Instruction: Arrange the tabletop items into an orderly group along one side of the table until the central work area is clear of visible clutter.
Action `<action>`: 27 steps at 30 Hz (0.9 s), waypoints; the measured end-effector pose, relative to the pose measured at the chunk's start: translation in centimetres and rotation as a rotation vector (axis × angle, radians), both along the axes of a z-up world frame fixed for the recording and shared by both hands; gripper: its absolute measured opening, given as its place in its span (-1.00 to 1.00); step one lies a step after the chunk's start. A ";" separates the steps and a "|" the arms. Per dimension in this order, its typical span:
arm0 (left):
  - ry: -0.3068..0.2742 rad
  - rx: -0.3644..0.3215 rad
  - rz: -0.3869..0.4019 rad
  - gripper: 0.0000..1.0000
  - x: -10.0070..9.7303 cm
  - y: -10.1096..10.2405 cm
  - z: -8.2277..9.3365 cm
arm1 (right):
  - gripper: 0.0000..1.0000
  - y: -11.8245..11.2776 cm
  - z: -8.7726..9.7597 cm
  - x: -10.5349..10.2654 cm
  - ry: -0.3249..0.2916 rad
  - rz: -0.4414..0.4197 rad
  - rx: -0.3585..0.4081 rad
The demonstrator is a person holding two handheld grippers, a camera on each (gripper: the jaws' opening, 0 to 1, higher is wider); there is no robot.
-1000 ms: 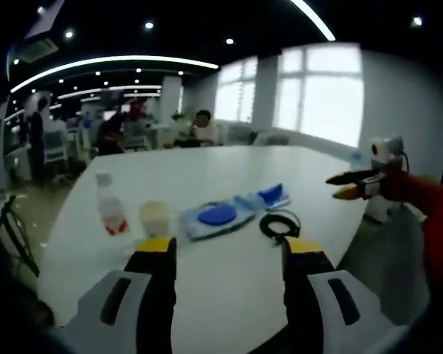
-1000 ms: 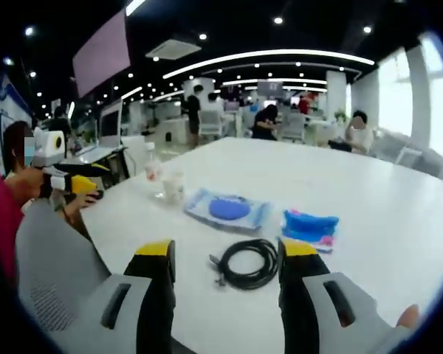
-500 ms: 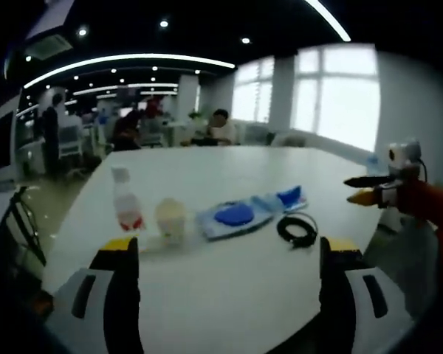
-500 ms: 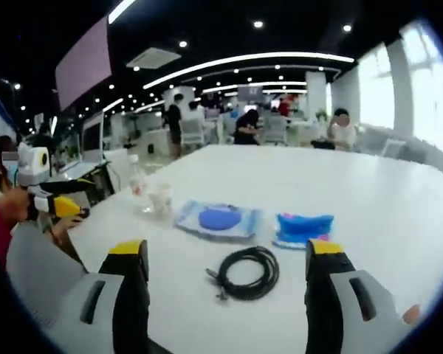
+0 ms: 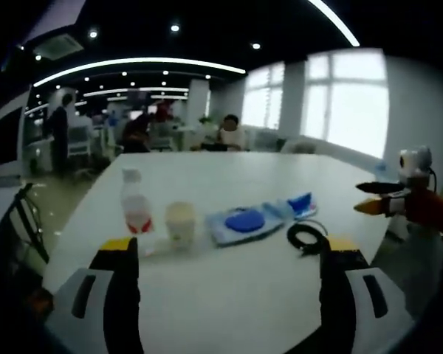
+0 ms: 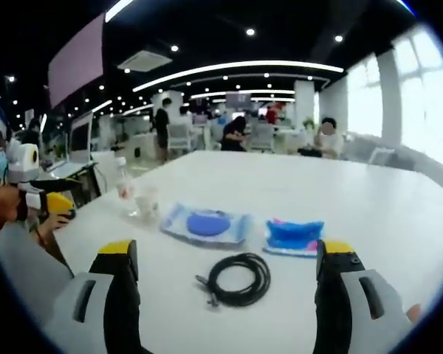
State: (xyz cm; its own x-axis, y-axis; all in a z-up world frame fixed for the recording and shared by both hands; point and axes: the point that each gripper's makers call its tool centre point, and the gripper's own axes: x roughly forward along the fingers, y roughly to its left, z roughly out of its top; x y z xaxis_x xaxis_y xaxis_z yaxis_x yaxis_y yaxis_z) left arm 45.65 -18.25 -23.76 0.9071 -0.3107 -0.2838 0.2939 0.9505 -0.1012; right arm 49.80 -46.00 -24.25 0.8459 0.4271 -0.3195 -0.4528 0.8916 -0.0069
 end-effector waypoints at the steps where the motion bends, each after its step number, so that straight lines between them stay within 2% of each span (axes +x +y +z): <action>1: 0.011 0.010 -0.005 0.99 -0.1 -0.1 -0.3 | 0.99 0.1 -0.1 0.0 0.001 0.002 0.000; 8: 0.017 0.032 0.040 0.99 0.4 1.1 -0.4 | 0.99 -0.3 -0.6 0.1 0.015 -0.022 -0.047; 12: 0.023 0.049 0.021 0.99 0.5 0.6 -0.7 | 0.99 -0.5 -0.5 0.2 0.016 -0.032 -0.036; 18: 0.042 0.051 0.047 0.99 0.8 1.4 -1.1 | 0.99 -1.0 -0.7 0.8 0.041 -0.057 -0.050; 21: 0.045 0.079 0.065 0.98 1.0 1.7 -1.2 | 0.99 -0.9 -0.4 1.2 0.020 -0.062 -0.052; 23: 0.059 0.087 0.082 0.98 1.0 2.2 -1.5 | 0.99 -0.7 -1.1 1.1 0.026 -0.048 -0.082; 24: 0.060 0.079 0.086 0.98 1.1 2.3 -1.4 | 0.99 -0.8 -1.5 1.0 0.039 -0.043 -0.106; 27: 0.062 0.069 0.098 0.97 1.2 2.5 -1.3 | 0.99 -0.7 -1.1 1.1 0.022 -0.041 -0.093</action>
